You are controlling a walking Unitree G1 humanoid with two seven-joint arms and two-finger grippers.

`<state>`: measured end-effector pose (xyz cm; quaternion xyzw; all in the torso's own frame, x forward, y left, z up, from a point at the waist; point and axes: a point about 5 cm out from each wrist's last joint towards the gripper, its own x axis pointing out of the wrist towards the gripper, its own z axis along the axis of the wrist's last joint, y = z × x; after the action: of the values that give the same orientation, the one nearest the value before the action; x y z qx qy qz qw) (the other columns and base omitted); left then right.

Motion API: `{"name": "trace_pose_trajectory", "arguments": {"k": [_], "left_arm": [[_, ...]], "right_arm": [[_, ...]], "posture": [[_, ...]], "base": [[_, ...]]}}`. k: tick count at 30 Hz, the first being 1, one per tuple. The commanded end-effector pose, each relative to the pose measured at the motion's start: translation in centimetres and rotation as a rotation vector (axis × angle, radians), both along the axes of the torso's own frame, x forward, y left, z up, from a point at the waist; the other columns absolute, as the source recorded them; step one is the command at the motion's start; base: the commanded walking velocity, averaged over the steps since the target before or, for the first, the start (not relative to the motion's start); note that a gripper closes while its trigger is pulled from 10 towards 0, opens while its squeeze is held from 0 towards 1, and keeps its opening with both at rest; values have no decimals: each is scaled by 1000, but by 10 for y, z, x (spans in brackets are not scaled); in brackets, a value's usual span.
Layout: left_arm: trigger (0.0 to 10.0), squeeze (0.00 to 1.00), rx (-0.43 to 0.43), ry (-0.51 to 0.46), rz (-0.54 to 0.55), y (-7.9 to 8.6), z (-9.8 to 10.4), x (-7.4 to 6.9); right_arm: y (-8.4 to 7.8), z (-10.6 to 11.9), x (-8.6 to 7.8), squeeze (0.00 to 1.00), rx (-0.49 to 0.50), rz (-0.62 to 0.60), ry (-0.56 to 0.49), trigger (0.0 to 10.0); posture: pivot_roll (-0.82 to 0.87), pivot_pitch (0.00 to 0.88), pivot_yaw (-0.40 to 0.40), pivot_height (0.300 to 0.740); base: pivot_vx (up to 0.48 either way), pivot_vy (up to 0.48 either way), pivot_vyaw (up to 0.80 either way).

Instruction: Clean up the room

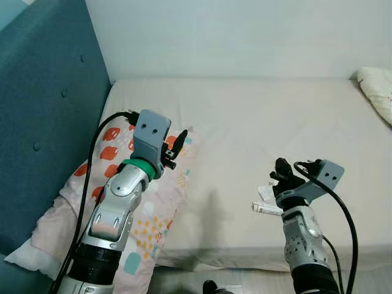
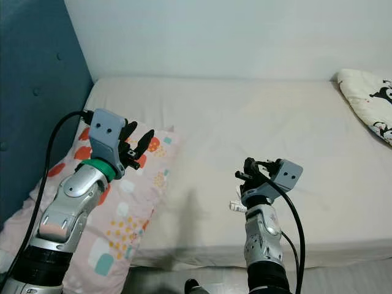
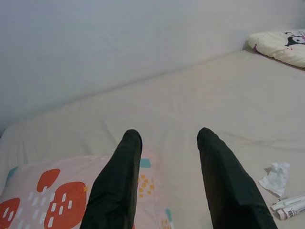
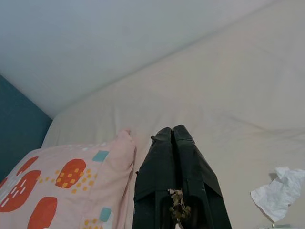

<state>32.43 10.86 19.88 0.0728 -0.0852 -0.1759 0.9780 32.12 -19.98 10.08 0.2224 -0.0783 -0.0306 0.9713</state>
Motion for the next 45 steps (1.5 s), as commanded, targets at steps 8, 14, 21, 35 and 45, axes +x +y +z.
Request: {"name": "trace_pose_trajectory", "arguments": {"k": [8,14,21,35,45], "left_arm": [[10000,0,-6,14,2,-2,-3,0],[10000,0,-29,19,6,-1,-3,0],[10000,0,-26,20,9,-1,-3,1],[10000,0,9,-6,-4,-4,-2,0],[10000,0,13,-8,-6,-4,-2,0]], "right_arm": [[-4,-6,-3,0,-7,-16,22,10000],[-4,-6,-3,0,-7,-15,23,10000],[-3,-5,-3,0,-8,-14,22,10000],[-4,-6,-3,0,-8,-19,23,10000],[-4,-6,-3,0,-6,-18,21,10000]], "posture": [[65,92,38,740],[65,92,38,740],[65,92,38,740],[63,94,38,740],[63,89,39,740]], "base": [[0,55,0],[0,480,0],[0,480,0],[0,137,0],[0,0,0]]}}
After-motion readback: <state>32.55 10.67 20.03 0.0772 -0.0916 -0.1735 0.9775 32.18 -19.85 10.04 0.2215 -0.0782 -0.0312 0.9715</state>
